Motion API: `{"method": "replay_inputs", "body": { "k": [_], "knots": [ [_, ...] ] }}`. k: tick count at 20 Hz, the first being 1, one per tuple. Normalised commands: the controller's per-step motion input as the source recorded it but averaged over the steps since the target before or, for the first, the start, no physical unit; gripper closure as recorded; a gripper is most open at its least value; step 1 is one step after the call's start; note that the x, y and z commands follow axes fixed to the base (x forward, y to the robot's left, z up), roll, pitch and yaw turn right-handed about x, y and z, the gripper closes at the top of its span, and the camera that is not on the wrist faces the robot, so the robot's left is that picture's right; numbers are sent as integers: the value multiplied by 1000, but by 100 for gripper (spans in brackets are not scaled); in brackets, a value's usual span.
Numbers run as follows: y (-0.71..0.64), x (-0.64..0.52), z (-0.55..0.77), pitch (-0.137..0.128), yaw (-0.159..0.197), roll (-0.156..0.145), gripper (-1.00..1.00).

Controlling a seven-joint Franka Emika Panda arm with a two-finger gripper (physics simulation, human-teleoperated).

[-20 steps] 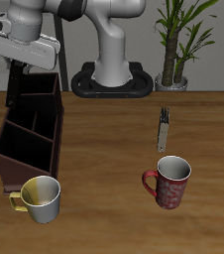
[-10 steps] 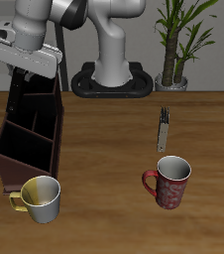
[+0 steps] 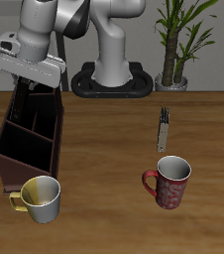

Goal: Place the black book into the right desk caddy's back compartment

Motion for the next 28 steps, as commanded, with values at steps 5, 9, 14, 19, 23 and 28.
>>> {"method": "replay_inputs", "body": {
  "k": [5,9,14,19,23,28],
  "knots": [
    [-30,52,-211,28,-3,-5,100],
    [-48,25,-136,14,-9,-24,100],
    [-65,41,-144,24,-25,-11,100],
    [-61,60,-224,26,-1,-26,100],
    [-138,91,-262,30,2,-42,100],
    [-169,71,-341,40,-8,-32,100]
  ]
}}
